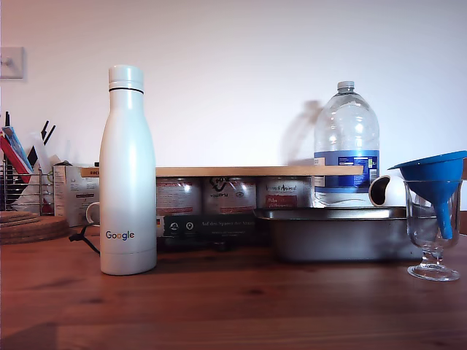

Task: Pick up the water bottle and place it on the shelf at the back

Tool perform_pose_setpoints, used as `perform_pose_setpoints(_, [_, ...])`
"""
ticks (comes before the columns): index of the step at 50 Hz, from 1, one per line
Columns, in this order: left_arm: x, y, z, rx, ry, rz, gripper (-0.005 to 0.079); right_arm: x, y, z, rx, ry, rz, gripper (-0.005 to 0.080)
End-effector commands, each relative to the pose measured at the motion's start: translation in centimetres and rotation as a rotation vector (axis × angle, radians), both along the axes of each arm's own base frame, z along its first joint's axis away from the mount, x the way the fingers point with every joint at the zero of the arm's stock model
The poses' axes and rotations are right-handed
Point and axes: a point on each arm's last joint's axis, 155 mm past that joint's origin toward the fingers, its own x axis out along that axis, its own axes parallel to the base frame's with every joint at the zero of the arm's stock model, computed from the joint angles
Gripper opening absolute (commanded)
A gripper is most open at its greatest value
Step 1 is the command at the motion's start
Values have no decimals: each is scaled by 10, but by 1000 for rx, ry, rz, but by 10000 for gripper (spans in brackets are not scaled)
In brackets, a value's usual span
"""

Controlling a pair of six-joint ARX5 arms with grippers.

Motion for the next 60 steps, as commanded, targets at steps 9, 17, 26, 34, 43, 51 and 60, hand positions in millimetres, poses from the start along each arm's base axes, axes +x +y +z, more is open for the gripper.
perform_pose_setpoints(9, [1, 0, -11, 2, 12, -3, -24, 0, 0, 1, 1, -8, 2, -11])
perform_pose_setpoints(17, [1, 0, -11, 2, 12, -3, -24, 0, 0, 1, 1, -8, 2, -11])
perform_pose_setpoints(26, [1, -1, -10, 2, 11, -3, -24, 1, 0, 1, 1, -10, 1, -11])
perform_pose_setpoints(34, [1, -2, -8, -20, 9, -7, -24, 1, 0, 2, 3, -12, -2, -11])
perform_pose_setpoints(43, [1, -10, 0, -49, -21, -44, -24, 1, 2, 5, 17, -24, 7, -12])
perform_pose_setpoints(51, [0, -26, 23, -71, -109, -132, -24, -2, 16, 10, 77, -26, 72, -12])
perform_pose_setpoints(60, [-5, -39, 26, -65, -122, -204, -24, -5, 33, 20, 88, -64, 161, -12])
